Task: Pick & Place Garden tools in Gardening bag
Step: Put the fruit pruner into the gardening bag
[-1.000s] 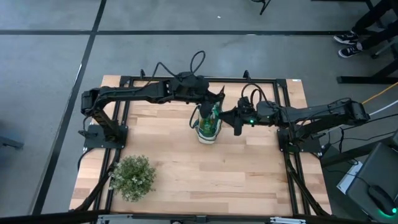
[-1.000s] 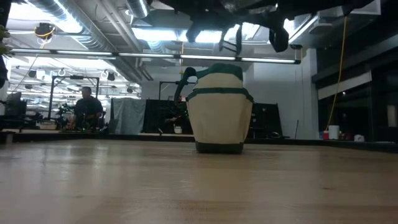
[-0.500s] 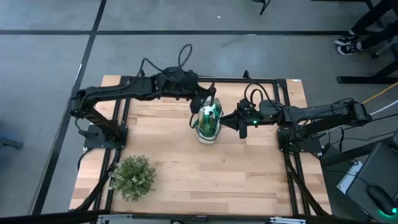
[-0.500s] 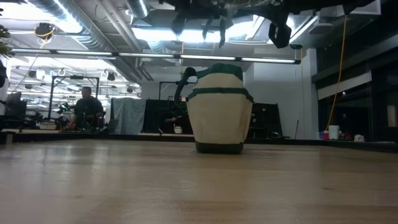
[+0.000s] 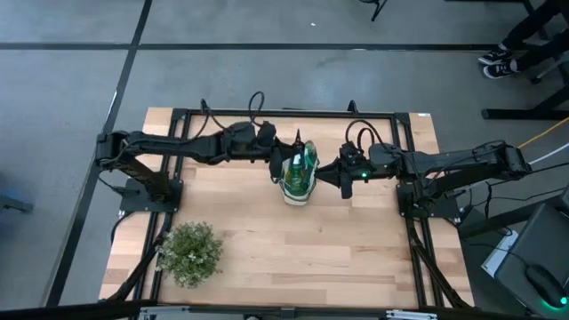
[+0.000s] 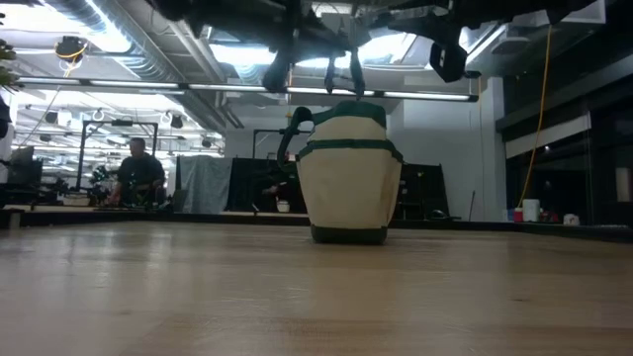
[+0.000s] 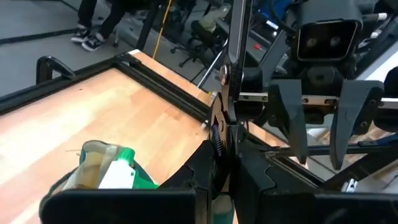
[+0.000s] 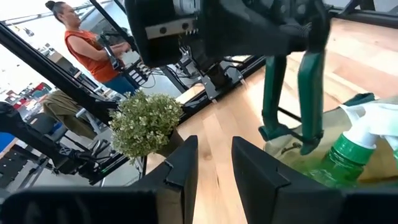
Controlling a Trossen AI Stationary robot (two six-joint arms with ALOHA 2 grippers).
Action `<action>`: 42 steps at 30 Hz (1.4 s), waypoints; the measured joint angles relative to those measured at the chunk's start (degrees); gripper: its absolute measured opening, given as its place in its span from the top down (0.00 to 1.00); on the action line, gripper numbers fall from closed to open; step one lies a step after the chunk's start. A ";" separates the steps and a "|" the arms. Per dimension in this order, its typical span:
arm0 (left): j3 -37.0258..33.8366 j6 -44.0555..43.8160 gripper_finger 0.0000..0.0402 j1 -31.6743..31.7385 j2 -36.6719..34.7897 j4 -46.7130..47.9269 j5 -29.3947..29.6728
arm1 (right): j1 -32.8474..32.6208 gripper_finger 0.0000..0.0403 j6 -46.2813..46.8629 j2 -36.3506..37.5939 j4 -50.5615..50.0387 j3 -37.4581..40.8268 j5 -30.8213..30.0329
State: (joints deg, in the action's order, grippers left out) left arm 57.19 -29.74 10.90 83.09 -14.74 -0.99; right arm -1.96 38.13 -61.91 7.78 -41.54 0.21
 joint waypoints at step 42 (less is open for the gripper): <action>-10.37 -5.63 0.92 -1.44 6.60 -18.69 -4.61 | 0.04 0.75 0.02 -0.07 -1.38 0.02 -2.14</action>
State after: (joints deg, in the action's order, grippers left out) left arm 46.83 -35.36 9.45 89.69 -33.43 -5.60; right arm -1.91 38.15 -61.98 6.39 -41.52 -1.93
